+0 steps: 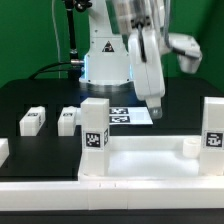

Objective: Assemble desk

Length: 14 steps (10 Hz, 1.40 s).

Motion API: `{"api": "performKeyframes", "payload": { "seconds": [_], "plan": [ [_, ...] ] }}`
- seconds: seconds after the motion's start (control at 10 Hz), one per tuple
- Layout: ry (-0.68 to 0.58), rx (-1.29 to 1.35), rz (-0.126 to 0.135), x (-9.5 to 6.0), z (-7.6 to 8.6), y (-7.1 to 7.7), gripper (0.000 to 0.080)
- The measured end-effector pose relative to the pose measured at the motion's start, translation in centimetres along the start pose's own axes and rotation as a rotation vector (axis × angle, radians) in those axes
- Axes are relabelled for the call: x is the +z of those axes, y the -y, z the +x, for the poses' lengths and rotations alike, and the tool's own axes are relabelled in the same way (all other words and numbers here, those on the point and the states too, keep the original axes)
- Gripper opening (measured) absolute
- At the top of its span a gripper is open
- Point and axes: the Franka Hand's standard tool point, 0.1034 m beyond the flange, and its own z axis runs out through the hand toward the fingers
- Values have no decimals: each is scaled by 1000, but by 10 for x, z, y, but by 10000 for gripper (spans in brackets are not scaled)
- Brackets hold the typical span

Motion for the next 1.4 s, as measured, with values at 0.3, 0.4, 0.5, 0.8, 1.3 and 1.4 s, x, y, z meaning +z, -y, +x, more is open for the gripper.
{"api": "performKeyframes", "payload": {
  "seconds": [0.3,0.4,0.5,0.8,1.3,1.4],
  "plan": [
    [-60,-30,29,35,12,-12,649],
    [-82,-47,101,40,17,-10,649],
    [-85,-59,100,45,19,-16,649],
    [-84,-67,61,58,19,-20,649],
    [-81,-67,53,58,20,-19,394],
    [-81,-67,52,58,21,-20,227]
  ]
}}
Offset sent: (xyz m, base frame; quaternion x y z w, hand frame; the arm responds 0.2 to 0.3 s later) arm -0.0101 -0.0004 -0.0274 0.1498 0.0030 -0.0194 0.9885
